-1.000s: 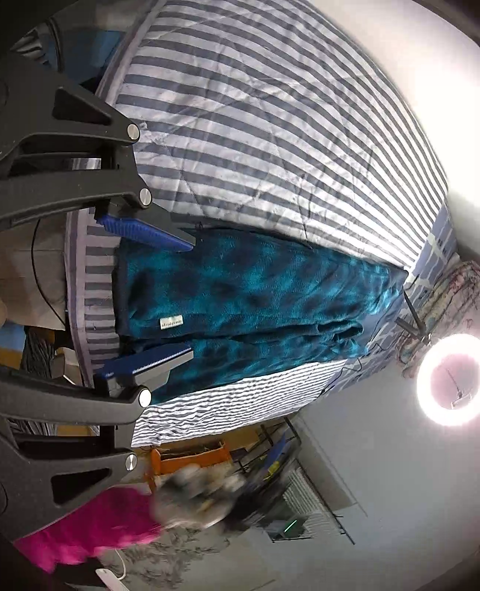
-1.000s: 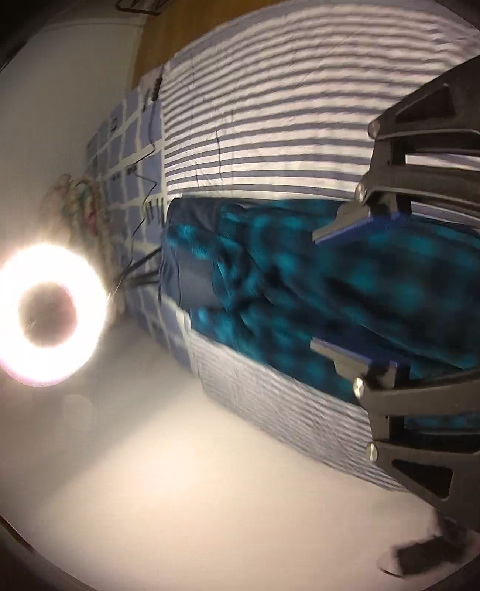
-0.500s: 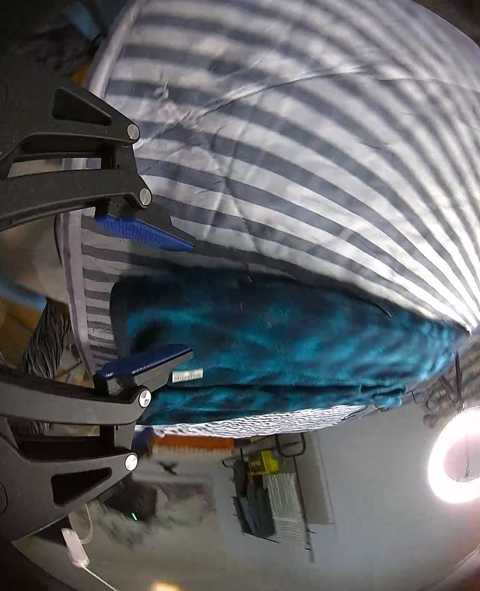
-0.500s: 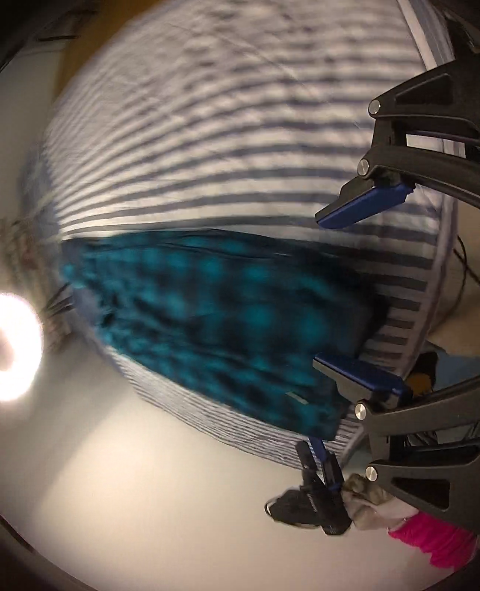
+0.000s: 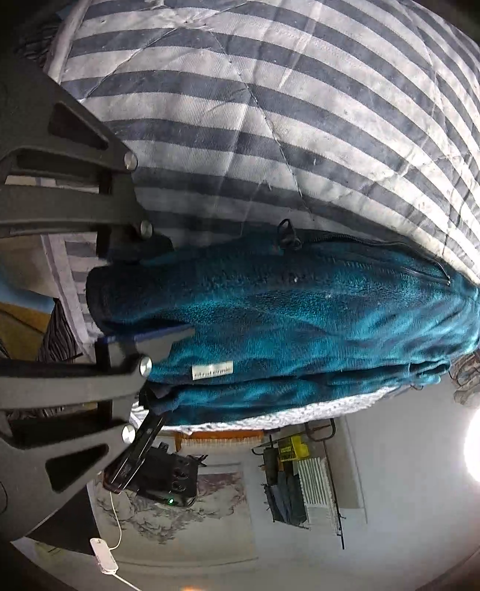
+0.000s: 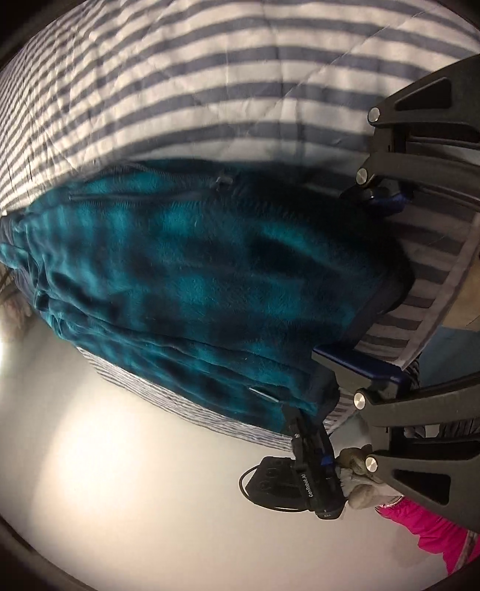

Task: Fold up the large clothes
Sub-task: 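Grasp the hem with both grippers and fold it up toward the collar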

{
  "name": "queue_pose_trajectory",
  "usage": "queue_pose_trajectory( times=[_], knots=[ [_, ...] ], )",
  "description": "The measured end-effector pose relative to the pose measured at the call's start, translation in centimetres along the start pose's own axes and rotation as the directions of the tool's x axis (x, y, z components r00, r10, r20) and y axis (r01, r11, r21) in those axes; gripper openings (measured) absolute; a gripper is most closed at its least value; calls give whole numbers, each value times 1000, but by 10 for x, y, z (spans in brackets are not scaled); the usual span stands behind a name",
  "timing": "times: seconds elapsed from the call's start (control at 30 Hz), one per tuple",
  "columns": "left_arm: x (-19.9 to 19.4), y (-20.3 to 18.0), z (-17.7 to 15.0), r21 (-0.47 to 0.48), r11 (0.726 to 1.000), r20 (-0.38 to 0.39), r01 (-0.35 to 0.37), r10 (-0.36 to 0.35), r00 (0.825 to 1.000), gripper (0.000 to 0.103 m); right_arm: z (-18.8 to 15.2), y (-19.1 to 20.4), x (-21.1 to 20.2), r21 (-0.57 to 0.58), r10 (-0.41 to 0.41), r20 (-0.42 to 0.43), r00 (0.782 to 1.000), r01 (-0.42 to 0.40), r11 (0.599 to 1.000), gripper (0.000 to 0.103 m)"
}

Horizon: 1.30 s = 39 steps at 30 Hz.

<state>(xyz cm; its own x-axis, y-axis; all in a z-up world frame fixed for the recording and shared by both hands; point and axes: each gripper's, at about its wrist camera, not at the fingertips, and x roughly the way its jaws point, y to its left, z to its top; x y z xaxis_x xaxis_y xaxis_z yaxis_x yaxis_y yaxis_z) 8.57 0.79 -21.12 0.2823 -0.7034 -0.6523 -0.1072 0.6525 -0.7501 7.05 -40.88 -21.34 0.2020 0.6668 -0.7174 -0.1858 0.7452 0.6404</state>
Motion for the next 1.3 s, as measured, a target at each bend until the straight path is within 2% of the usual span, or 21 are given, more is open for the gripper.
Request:
queue_pose_trajectory(
  times=[0.07, 0.1, 0.17, 0.27, 0.37, 0.5, 0.77, 0.87, 1.03, 1.17, 1.3],
  knots=[
    [-5, -2, -1, -4, 1000, 6, 27, -27, 1000, 19, 3, 1, 3, 6, 14, -11, 1000, -14, 1000, 43],
    [-9, -4, -2, -13, 999, 12, 51, -51, 999, 18, 5, 1, 4, 17, 15, -12, 1000, -15, 1000, 39],
    [-14, -8, 1, -21, 997, 21, 77, -77, 997, 17, 7, -1, 0, 43, 43, -4, 999, -42, 998, 23],
    [-21, -19, 3, -42, 991, 32, 127, -126, 992, 16, 12, 2, -12, 81, 110, 34, 993, -112, 990, 19],
    [-29, -35, 14, -38, 988, 45, 147, -146, 988, 16, 19, 12, -26, 95, 143, 68, 987, -149, 984, 17],
    [-41, -66, 40, 12, 993, 80, 119, -120, 990, 16, 39, 24, -44, 98, 173, 121, 978, -185, 978, 16],
    [-43, -105, 112, 56, 998, 148, 30, -38, 988, 15, 107, 46, -58, 41, 99, 169, 981, -107, 993, 16],
    [-36, -104, 142, 33, 999, 163, 10, -15, 986, 15, 135, 39, -55, 51, 65, 176, 982, -75, 996, 16],
    [0, -94, 185, -2, 999, 167, -52, 52, 985, 15, 180, 28, -30, 72, 6, 169, 986, -19, 997, 16],
    [29, -82, 207, -30, 995, 155, -93, 96, 983, 15, 204, 9, -5, 113, -11, 148, 989, -6, 994, 16],
    [52, -69, 218, -60, 992, 142, -115, 123, 982, 16, 215, -18, 18, 188, 17, 119, 993, -39, 981, 17]
  ],
)
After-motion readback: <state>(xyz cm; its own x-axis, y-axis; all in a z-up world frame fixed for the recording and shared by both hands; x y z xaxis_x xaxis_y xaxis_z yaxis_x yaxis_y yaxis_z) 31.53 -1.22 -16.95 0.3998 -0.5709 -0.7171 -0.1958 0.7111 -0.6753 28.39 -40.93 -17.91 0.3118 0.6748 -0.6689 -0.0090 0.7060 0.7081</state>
